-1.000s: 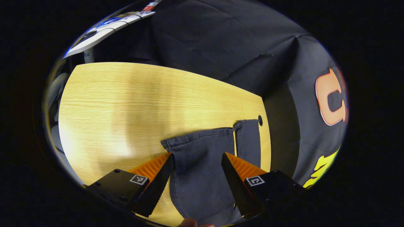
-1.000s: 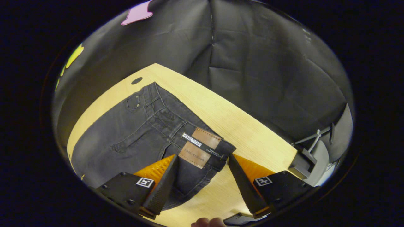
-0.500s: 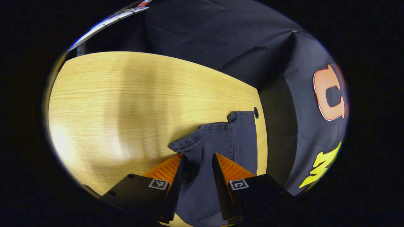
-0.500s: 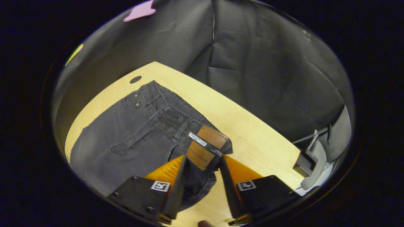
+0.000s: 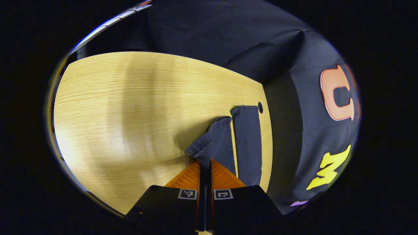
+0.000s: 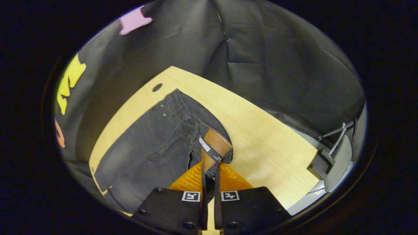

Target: Grasp the waist and the cuffs of the jeans and fold them to make the two legs overlap; first hold the waist and fold one-third of the jeans toward the cuffs, then hold the cuffs and fold the remaining one-third in the same direction to finish folding.

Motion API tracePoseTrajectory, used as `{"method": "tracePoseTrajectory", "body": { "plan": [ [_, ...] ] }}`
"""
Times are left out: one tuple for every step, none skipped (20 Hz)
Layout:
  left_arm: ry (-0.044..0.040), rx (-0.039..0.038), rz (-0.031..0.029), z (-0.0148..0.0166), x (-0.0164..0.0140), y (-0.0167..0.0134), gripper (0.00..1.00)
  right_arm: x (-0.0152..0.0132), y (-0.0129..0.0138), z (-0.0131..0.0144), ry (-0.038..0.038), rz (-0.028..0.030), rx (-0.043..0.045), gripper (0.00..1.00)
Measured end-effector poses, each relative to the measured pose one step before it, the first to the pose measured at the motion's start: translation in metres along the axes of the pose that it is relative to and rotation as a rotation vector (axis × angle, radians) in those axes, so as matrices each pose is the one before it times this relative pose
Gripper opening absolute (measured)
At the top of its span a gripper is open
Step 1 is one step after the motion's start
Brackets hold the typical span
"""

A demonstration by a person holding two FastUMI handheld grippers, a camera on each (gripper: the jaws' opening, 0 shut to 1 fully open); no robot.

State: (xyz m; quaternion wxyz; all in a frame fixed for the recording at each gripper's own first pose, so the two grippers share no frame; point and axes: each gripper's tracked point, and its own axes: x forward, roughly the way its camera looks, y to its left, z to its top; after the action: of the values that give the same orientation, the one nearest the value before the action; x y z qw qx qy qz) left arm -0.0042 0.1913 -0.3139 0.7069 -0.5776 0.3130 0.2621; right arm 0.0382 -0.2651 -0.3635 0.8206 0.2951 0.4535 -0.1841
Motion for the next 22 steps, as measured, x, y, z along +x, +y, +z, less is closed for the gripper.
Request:
{"method": "tracePoseTrajectory", "body": {
  "plan": [
    [0.00494,-0.00292,-0.00111,0.00002,-0.00804,-0.00414,0.05,-0.01591,0.00965,0.00620,-0.01035,0.03341,0.00041,0.05],
    [-0.00055,-0.00437,-0.00512,0.00269,-0.00537,-0.00706,0.05,-0.00350,0.00814,0.00142,0.00319,0.02179,0.00323,0.02],
    [-0.00319,-0.01455,-0.00729,0.00445,-0.00652,-0.00721,0.05,-0.00534,0.00248,0.00374,0.00966,0.01621,0.02191,0.02],
    [-0.00085,-0.02236,-0.01814,0.00460,-0.00541,-0.00893,0.04,-0.00266,0.00754,0.00239,0.01852,0.02933,0.03813,0.02],
    [0.00866,-0.02399,-0.01529,0.00323,-0.00358,-0.01056,0.04,-0.00389,0.00639,0.00401,0.02412,0.02404,0.04407,0.02],
    [0.01084,-0.02497,-0.00913,0.00000,-0.00341,-0.01012,0.04,-0.00383,0.00612,0.00555,0.02329,0.01993,0.03900,0.02],
    [0.01020,-0.02467,-0.00571,0.00139,-0.00136,-0.00972,0.04,-0.00264,0.00728,0.00670,0.02024,0.01680,0.03168,0.02],
    [0.00565,-0.02507,0.00630,0.00480,0.00093,-0.00702,0.04,-0.00195,0.00730,0.00657,0.01400,0.01402,0.02689,0.02],
    [0.00331,-0.02930,0.01118,0.00416,0.00164,-0.00636,0.04,-0.00193,0.00925,0.00828,0.01240,0.01849,0.03168,0.02],
    [0.00345,-0.03034,0.01105,0.00384,0.00375,-0.00636,0.04,0.00052,0.01002,0.00755,0.01114,0.01702,0.02935,0.02],
    [0.00513,-0.02906,0.01199,0.00298,0.00454,-0.00581,0.04,0.00276,0.00805,0.00852,0.00825,0.01168,0.01898,0.00],
    [0.00760,-0.01995,0.00750,0.00222,0.00703,-0.00834,0.04,0.00571,0.00718,0.00747,0.00483,0.00412,0.01239,0.02],
    [0.00839,-0.01108,0.00503,0.00204,0.00591,-0.00878,0.04,0.00808,0.00694,0.00764,0.00798,0.00353,0.01249,0.02],
    [0.00401,-0.00365,0.00673,0.00172,0.00788,-0.01029,0.04,0.00997,0.00935,0.00628,0.00944,0.00651,0.01705,0.02],
    [-0.00073,-0.00078,0.00609,0.00380,0.00869,-0.00882,0.04,0.01028,0.00807,0.00736,0.00888,0.00267,0.02224,0.02],
    [0.00263,-0.00163,0.00732,0.00464,0.00819,-0.00841,0.04,0.01024,0.00851,0.00513,0.00971,0.00277,0.01970,0.02],
    [-0.00031,-0.01086,0.00790,0.00288,0.01065,-0.00834,0.04,0.00947,0.00818,0.00678,0.00618,-0.00004,0.01417,0.02],
    [0.00342,-0.01303,0.00624,0.00102,0.00840,-0.00942,0.04,0.00858,0.00893,0.00605,0.00689,0.00003,0.00747,0.02],
    [0.00403,-0.00575,0.00839,0.00129,0.00886,-0.00978,0.04,0.00787,0.00750,0.00696,0.00368,-0.00256,0.00059,0.02],
    [-0.00031,0.00102,0.01115,0.00201,0.01015,-0.00576,0.04,0.00877,0.00901,0.00586,0.00318,-0.00043,-0.00441,0.00],
    [-0.00078,0.00765,0.00729,0.00056,0.01047,-0.00862,0.04,0.00795,0.00856,0.00609,0.00057,0.00079,-0.00437,0.02],
    [-0.00055,0.01652,0.00502,0.00048,0.01184,-0.01055,0.04,0.00926,0.00878,0.00521,0.00000,-0.00001,-0.00929,0.02]
  ]
}}
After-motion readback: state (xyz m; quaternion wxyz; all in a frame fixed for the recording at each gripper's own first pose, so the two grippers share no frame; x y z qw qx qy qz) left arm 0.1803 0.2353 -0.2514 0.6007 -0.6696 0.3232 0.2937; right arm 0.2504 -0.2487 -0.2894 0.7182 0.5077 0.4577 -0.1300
